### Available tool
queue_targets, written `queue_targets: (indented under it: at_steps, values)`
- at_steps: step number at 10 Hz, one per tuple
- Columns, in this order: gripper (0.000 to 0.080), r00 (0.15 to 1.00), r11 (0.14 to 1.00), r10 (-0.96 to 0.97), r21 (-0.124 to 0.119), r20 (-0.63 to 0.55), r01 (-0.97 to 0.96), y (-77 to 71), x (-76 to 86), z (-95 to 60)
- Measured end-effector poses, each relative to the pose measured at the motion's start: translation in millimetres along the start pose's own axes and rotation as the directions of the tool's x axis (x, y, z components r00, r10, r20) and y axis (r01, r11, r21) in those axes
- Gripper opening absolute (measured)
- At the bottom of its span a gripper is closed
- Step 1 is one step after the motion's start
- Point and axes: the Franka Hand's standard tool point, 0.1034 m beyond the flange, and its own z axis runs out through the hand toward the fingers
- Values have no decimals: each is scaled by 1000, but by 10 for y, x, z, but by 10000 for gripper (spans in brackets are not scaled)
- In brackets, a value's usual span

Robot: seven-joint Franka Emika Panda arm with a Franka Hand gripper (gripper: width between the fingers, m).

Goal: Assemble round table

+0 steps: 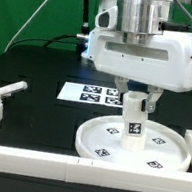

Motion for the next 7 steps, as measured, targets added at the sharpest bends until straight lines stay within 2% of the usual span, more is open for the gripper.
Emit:
queue_targets:
  at_steps: [1,2,3,4,7]
  values:
    - [597,999,999,-32,-3,2,32,3,-2,0]
    - [597,973,973,-229,-19,15,229,2,-24,-1]
    - [639,905,904,-425,-33,27,426,-24,-65,7]
    - [646,848,847,-529,-32,44,530,-36,-83,15]
    - [649,742,742,-668,-26,45,670,-25,-61,14]
